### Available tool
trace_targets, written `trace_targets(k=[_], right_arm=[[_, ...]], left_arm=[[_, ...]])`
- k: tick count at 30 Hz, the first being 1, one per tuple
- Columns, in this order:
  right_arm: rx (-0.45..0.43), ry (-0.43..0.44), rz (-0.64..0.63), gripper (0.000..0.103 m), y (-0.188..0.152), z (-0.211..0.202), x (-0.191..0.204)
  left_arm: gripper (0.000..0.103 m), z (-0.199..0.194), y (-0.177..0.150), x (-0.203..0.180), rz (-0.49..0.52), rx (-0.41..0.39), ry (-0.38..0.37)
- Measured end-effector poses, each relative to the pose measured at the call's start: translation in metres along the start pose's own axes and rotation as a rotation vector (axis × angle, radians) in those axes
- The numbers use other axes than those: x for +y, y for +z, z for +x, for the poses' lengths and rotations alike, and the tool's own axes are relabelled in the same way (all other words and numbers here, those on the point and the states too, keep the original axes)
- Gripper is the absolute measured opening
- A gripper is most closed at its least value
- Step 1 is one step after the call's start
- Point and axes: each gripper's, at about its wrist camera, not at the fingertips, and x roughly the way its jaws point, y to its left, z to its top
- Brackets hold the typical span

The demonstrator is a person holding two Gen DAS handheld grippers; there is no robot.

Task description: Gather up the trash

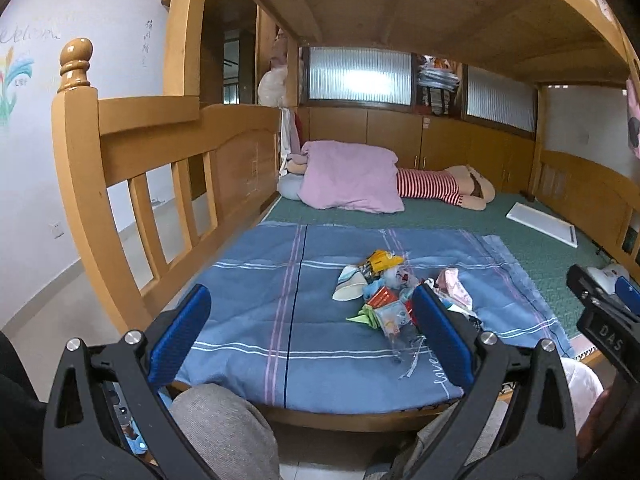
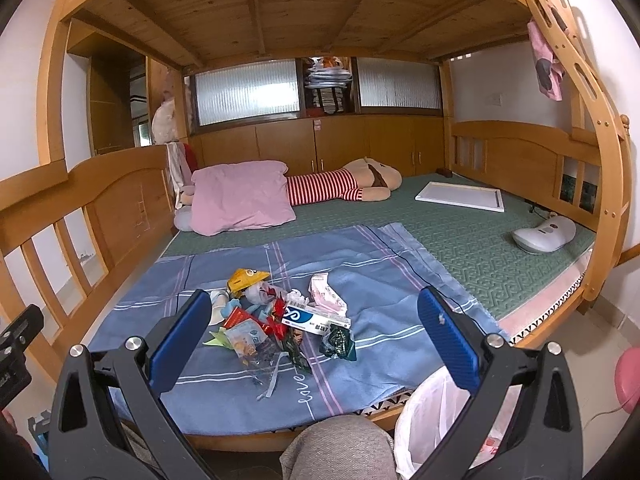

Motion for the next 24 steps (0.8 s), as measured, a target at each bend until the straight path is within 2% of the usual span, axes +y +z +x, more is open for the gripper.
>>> trace_targets(k=[8, 17, 24], right_arm=[[0.026, -0.001, 0.019, 0.100, -0.004, 0.005, -0.006], [0.036, 0.034, 0.012, 0.100, -0.011, 0.011, -0.014], [0.115, -0.024, 0.032, 0.100, -0.026, 0.043, -0.055]], left_arm=[[0.100, 0.013, 0.001, 0.010, -0.021, 0.035, 0.013], [0.100, 0.021, -0.002, 0.012, -0.027, 0.038, 0.033], [0.100, 0.044, -0.019, 0.026, -0.110, 0.109, -0.139]])
